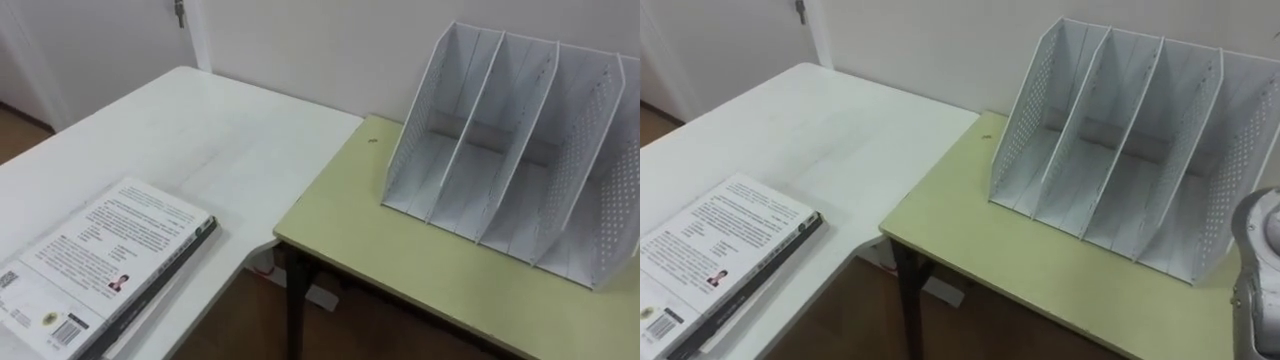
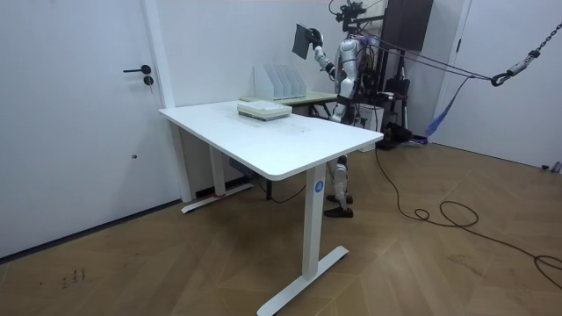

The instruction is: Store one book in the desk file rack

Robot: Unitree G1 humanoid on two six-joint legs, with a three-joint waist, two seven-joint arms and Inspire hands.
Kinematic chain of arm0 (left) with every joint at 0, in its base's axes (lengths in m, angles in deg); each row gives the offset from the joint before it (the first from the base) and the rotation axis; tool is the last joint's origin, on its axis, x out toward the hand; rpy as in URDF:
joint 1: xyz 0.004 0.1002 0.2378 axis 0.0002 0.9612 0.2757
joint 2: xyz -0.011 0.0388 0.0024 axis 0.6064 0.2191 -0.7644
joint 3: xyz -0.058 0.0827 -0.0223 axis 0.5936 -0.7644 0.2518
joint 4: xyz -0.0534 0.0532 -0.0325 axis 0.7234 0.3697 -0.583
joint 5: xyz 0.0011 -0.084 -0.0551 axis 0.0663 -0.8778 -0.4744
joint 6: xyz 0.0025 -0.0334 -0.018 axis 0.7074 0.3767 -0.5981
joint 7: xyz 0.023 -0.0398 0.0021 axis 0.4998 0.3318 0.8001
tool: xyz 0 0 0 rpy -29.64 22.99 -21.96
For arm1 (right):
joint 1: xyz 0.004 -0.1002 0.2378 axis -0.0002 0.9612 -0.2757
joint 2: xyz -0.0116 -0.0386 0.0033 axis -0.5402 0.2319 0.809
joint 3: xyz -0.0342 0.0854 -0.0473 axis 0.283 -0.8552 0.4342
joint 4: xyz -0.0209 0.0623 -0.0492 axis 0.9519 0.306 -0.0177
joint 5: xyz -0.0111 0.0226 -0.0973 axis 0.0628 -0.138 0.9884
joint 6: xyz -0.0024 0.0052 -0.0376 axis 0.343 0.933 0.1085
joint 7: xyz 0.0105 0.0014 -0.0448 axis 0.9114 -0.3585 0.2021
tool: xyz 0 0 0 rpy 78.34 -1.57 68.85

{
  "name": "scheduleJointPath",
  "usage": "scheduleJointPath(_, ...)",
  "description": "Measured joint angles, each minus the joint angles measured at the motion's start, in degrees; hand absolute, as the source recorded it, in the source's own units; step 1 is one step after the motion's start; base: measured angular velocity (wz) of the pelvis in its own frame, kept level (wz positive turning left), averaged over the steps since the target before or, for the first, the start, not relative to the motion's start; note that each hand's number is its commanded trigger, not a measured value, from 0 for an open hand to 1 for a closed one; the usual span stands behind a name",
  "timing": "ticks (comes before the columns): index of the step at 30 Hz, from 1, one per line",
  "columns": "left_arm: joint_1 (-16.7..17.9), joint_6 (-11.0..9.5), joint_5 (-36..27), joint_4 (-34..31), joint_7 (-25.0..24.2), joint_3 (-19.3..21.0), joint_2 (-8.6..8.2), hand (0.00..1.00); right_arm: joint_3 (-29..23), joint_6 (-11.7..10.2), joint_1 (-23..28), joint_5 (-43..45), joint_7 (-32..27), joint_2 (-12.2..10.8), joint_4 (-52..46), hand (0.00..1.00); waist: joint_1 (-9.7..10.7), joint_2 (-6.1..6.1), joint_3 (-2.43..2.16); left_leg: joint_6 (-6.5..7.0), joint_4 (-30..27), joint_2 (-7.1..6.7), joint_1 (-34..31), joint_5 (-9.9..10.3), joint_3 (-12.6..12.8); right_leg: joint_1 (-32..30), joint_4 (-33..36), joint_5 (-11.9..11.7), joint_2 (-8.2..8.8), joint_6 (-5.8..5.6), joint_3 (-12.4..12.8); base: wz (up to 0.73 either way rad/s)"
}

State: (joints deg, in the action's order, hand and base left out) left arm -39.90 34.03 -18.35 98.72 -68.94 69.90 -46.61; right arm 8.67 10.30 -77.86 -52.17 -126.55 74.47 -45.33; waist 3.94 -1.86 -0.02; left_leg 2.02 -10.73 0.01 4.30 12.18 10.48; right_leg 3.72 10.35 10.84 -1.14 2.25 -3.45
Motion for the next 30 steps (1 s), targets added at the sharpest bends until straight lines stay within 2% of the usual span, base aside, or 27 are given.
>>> scheduleJointPath(4, -0.01, 0.19, 0.27, -0.04, 0.25, 0.53, -0.11, 0.0, -0.81, 0.11, -0.8, -0.02, -0.05, 0.01, 1.09, 1.0, 0.05, -0.38, -0.29, 0.0, 0.02, -0.03, -0.21, 0.0, -0.28, 0.14, -0.44, -0.02, 0.03, 0.02, -0.48, 0.04)
scheduleJointPath(9, -0.04, 0.27, 0.2, 0.02, 0.85, 0.54, -0.11, 0.0, -0.74, 0.3, -0.8, -0.04, 0.05, 0.03, 1.4, 1.0, 0.08, -0.63, -0.23, -0.09, 0.03, -0.12, -0.55, -0.06, -1.34, 0.13, -0.55, -0.03, 0.09, 0.04, -1.31, 0.08)
scheduleJointPath(14, -0.11, 0.45, 0.19, 0.02, 0.78, 1.02, -0.12, 0.0, -0.73, 2.52, -0.81, -0.23, 0.94, 0.05, 1.71, 1.0, -0.19, -1.22, 0.08, -0.17, 0.03, -0.12, -0.6, -0.11, -1.55, 0.13, -0.56, -0.04, 0.08, 0.06, -1.4, 0.02)
scheduleJointPath(18, -0.16, 1.13, 0.21, 0.07, 0.66, 1.78, -0.14, 0.0, -0.74, 2.95, -0.81, -0.34, 2.31, 0.05, 1.78, 1.0, -0.55, -1.42, 0.04, -0.17, 0.03, -0.15, -0.6, -0.11, -1.54, 0.13, -0.61, -0.04, 0.09, 0.06, -1.32, 0.0)
scheduleJointPath(22, -0.31, 1.54, 0.19, 0.07, 0.68, 2.52, -0.09, 0.0, -0.71, 4.49, -0.81, -2.45, 4.08, 0.76, 3.05, 1.0, -1.22, -2.14, -0.15, -0.16, 0.03, -0.14, -0.57, -0.12, -1.53, 0.13, -0.59, -0.05, 0.09, 0.08, -1.34, 0.0)
scheduleJointPath(25, -0.48, 1.54, 0.17, 0.13, 0.72, 2.81, -0.01, 0.0, -0.52, 4.76, -0.82, -4.16, 5.69, 1.76, 5.43, 1.0, -1.54, -2.84, -0.23, -0.16, 0.02, -0.14, -0.56, -0.12, -1.55, 0.15, -0.54, -0.05, 0.11, 0.08, -1.38, 0.0)
scheduleJointPath(30, -1.07, 1.68, 0.18, 0.16, 0.68, 3.14, 0.42, 0.0, -0.42, 5.7, -0.82, -6.64, 7.91, 2.64, 8.36, 1.0, -2.37, -3.71, 0.17, -0.16, -0.1, 0.14, -0.59, -0.11, -1.57, 0.15, -0.41, -0.09, 0.11, 0.14, -1.46, 0.0)
